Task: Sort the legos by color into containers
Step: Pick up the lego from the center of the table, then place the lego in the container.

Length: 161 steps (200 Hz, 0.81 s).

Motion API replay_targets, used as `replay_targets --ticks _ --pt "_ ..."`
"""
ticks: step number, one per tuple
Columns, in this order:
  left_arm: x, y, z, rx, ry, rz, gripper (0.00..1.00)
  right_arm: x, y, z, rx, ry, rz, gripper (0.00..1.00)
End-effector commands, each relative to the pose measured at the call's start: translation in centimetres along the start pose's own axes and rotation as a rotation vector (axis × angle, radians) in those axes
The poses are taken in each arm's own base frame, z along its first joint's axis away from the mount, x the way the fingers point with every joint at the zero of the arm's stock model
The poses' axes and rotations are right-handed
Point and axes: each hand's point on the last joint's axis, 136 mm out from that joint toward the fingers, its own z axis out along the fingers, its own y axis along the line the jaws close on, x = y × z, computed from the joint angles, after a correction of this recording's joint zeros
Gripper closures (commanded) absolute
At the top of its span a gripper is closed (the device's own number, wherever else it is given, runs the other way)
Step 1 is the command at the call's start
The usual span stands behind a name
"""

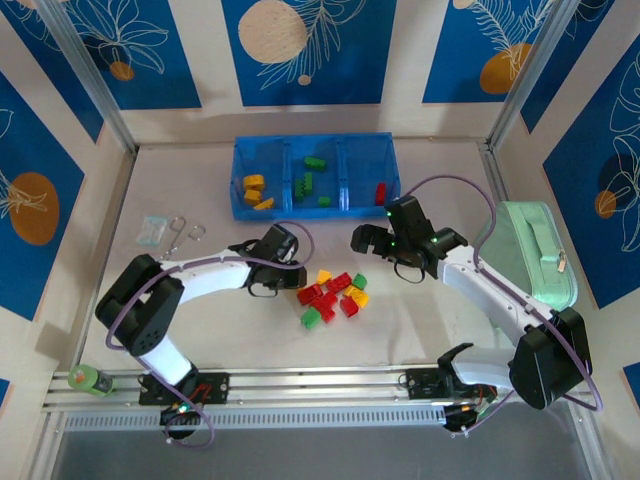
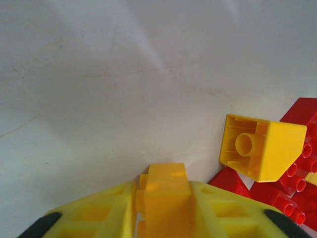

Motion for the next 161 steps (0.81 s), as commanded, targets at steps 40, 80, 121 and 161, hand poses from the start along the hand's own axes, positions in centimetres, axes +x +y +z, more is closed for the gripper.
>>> replay_targets --ticks 40,80,121,161 --pt "-0.9 -0.2 -1.2 -0.045 -0.024 0.021 0.75 0.2 0.0 -0.2 -0.022 0.001 0.025 0.00" --pt "-6.2 0.0 -4.9 -0.047 -0.142 0.015 0.75 0.4 -0.4 -0.2 -0.015 0.000 0.035 0.00" --pt "-15.2 3.1 -11.9 -0.103 -0.325 -0.001 0.75 0.9 -1.0 -0.8 -0.009 -0.008 0.047 0.01" --pt "-21.8 6.3 -14.3 -0.166 -0.386 -0.026 0.75 1.5 -1.5 -1.3 -0.008 -0.011 0.062 0.01"
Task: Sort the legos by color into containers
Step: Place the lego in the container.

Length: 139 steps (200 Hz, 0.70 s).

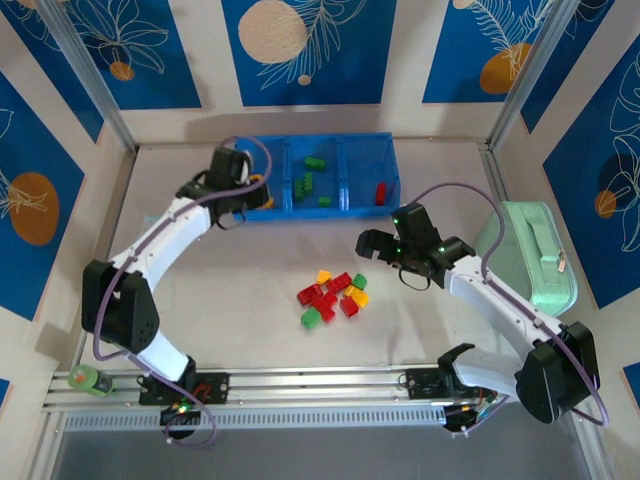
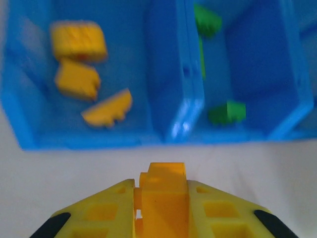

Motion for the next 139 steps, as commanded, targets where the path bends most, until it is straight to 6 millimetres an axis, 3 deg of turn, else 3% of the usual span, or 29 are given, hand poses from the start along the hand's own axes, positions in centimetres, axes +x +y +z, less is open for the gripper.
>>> replay_targets --ticks 1,31,89,99,117,139 --pt "-1.3 1.9 1.1 -0.058 0.044 0.045 0.75 0.5 -0.4 -0.4 0.000 0.006 0.026 0.01" --pt "-3.3 2.7 3.8 -0.071 0.049 0.036 0.74 0.8 -0.6 -0.7 0.002 0.007 0.032 0.01" --pt "-4.6 3.5 7.7 -0.095 0.083 0.057 0.71 1.4 -1.3 -1.6 0.018 0.003 0.030 0.01" --pt "-4.9 3.5 7.9 -0.103 0.083 0.067 0.66 1.6 -1.6 -1.6 0.023 0.008 0.028 0.01" --pt "-5.4 3.3 7.8 -0.106 0.085 0.089 0.45 2.1 -2.0 -1.6 0.039 0.020 0.021 0.01" --pt "-5.5 2.6 6.7 -0.103 0.071 0.120 0.35 2.4 -2.4 -1.8 0.045 0.018 0.027 0.01"
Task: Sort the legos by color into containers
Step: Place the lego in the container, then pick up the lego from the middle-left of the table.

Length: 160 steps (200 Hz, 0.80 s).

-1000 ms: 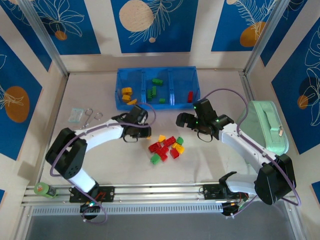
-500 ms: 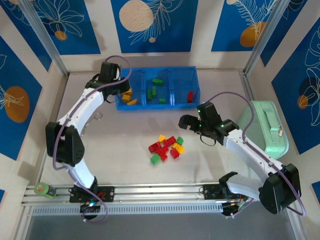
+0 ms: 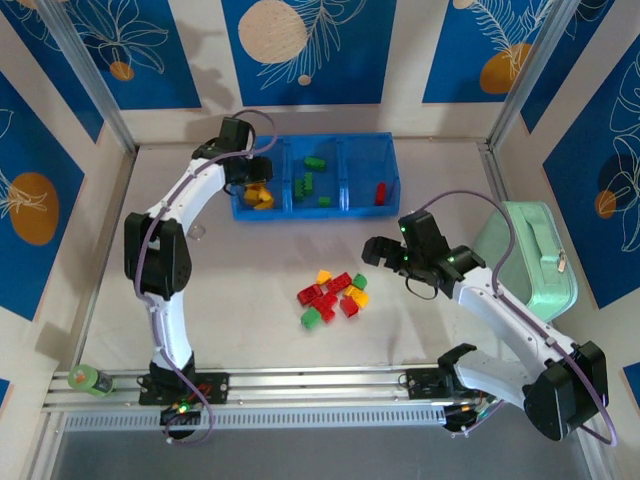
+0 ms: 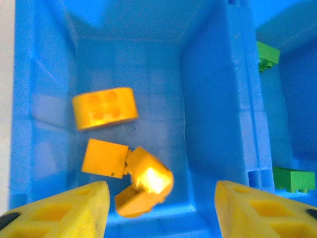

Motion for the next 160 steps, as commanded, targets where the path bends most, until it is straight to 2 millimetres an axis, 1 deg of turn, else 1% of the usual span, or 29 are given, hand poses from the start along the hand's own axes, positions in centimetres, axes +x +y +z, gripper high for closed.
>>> replay_targets --ticks 1,14,25,44,55,69,93,116,128,140,160 --pt "-0.9 -0.3 -1.9 -0.012 -0.023 0.048 0.35 0.8 -1.0 -0.4 0.026 0.007 0.014 0.01" --pt "-0.6 -1.3 -3.0 -0.008 -0.041 0.077 0.35 0.8 -1.0 -0.4 0.021 0.000 0.020 0.01" --pt "-0.1 -2.8 -4.0 0.015 -0.055 0.113 0.35 0.7 -0.9 -0.4 0.015 -0.002 0.024 0.01" --pt "1.8 -5.8 -5.4 0.059 -0.049 0.190 0.35 0.6 -0.7 -0.3 0.013 0.001 0.024 0.01" --pt "3.5 -7.4 -5.9 0.091 -0.029 0.226 0.35 0.5 -0.7 -0.3 0.015 -0.001 0.025 0.01" --pt "6.4 -9.6 -6.0 0.165 0.022 0.274 0.35 0.3 -0.7 -0.4 0.018 -0.009 0.030 0.01" --pt "12.4 -12.5 -5.9 0.274 0.132 0.346 0.34 0.2 -0.9 -0.5 0.021 -0.016 0.036 0.01" --pt "17.5 -13.8 -5.5 0.318 0.213 0.398 0.33 0.3 -1.1 -0.4 0.020 -0.014 0.043 0.00" --pt "19.7 -13.9 -5.2 0.317 0.250 0.406 0.34 0.4 -1.1 -0.3 0.016 -0.010 0.044 0.00" --pt "21.5 -13.6 -5.0 0.307 0.280 0.410 0.34 0.5 -0.9 -0.3 0.004 -0.002 0.038 0.00" --pt "23.6 -13.5 -5.5 0.319 0.299 0.410 0.33 0.9 -0.8 -0.3 -0.004 0.014 0.022 0.00"
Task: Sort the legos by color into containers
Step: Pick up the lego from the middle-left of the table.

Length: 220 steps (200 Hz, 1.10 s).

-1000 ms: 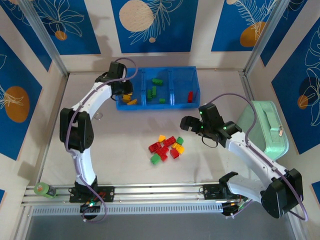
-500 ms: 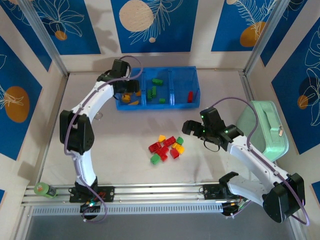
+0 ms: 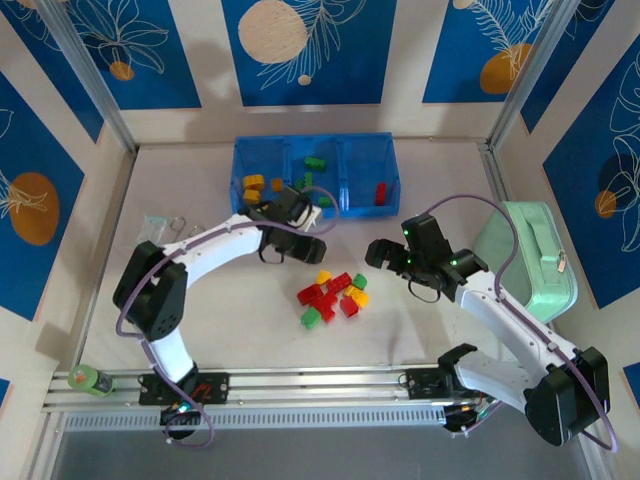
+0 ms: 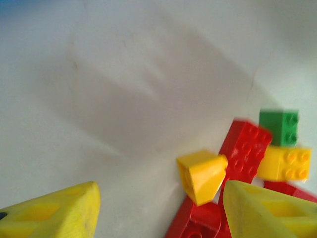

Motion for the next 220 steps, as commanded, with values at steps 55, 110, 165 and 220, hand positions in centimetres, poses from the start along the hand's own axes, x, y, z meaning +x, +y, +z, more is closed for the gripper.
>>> replay_targets --ticks 55,110,165,220 --pt "5.2 -3.4 -2.8 0.017 -0.002 0.053 0.33 1.0 -0.6 -0.2 0.005 0.017 -0.005 0.00" --pt "10.5 -5.2 -3.5 0.038 0.059 0.123 0.33 0.8 -0.7 -0.5 0.003 0.004 0.001 0.01" --pt "12.3 -6.4 -1.9 0.025 0.077 0.147 0.32 1.1 -0.4 -0.3 -0.010 0.008 0.011 0.01" --pt "12.8 -6.8 0.2 0.004 0.121 0.173 0.34 1.3 -1.1 -0.8 0.005 -0.009 0.013 0.01"
